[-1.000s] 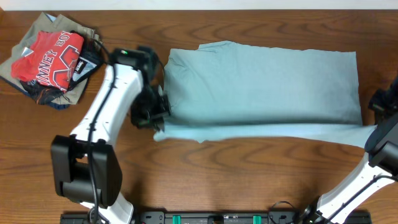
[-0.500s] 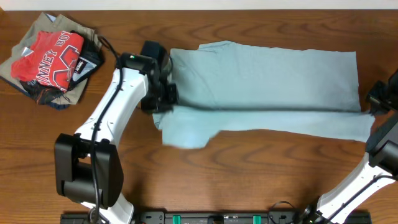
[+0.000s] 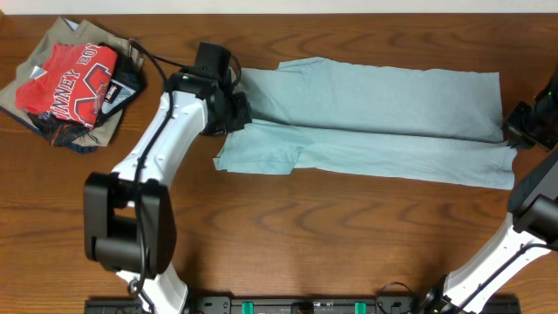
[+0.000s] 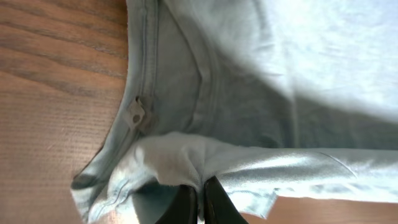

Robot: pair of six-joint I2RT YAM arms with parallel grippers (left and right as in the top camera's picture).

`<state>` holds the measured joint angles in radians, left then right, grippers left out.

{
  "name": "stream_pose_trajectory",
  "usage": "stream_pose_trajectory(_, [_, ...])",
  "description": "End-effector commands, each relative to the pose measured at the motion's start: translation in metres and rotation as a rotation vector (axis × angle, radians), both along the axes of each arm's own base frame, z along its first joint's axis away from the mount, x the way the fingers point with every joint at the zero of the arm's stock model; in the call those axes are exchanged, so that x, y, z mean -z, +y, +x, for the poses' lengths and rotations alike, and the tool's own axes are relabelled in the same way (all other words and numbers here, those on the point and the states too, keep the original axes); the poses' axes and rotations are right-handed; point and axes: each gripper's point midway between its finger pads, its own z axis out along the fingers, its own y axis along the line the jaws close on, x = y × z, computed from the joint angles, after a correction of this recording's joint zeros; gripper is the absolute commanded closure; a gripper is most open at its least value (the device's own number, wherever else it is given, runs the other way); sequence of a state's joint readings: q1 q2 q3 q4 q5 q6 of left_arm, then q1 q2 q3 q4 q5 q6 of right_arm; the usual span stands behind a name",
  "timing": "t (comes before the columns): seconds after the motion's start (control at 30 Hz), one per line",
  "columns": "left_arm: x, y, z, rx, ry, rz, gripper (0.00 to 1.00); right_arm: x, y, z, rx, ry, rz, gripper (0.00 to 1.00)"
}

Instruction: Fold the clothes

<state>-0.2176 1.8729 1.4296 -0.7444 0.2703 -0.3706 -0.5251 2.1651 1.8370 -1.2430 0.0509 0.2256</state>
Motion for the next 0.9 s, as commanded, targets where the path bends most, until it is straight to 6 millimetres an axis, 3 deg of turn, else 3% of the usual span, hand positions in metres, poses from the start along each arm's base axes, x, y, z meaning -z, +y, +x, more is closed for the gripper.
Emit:
stream_pose_trajectory(0.0, [0.013,0.005,0.003,-0.022,0.018,0.025,0.94,0.007,0.003,0.004,-0.019,-0.004,0.004,0.98])
stream_pose_trajectory(0.13, [0.015,0.014,0.010,-0.040,-0.007,0.078,0.94,0.008,0.012,0.019,-0.063,-0.072,0.047,0.95])
stream_pose_trajectory(0.23, [0.015,0.018,0.012,-0.048,-0.019,0.100,0.94,0.009,0.016,0.031,-0.115,-0.118,0.058,0.76])
stream_pose_trajectory(0.27, [0.015,0.018,0.012,-0.048,-0.020,0.101,0.89,0.009,0.015,0.032,-0.125,-0.124,0.051,0.72])
stream_pose_trajectory(0.33, [0.015,0.018,0.011,-0.048,-0.015,0.101,0.69,0.009,0.010,0.031,-0.138,-0.113,0.024,0.67])
stream_pose_trajectory(0.47, [0.018,0.021,0.001,-0.046,0.029,0.113,0.54,0.009,-0.003,0.014,-0.080,-0.032,-0.040,0.65])
stream_pose_trajectory(0.63, [0.024,0.036,-0.017,-0.057,0.097,0.196,0.49,0.019,-0.004,-0.007,-0.048,0.043,-0.046,0.66])
stream_pose_trajectory(0.87, [0.043,0.040,-0.028,-0.056,0.128,0.211,0.41,0.061,0.011,-0.042,-0.051,0.146,-0.008,0.65])
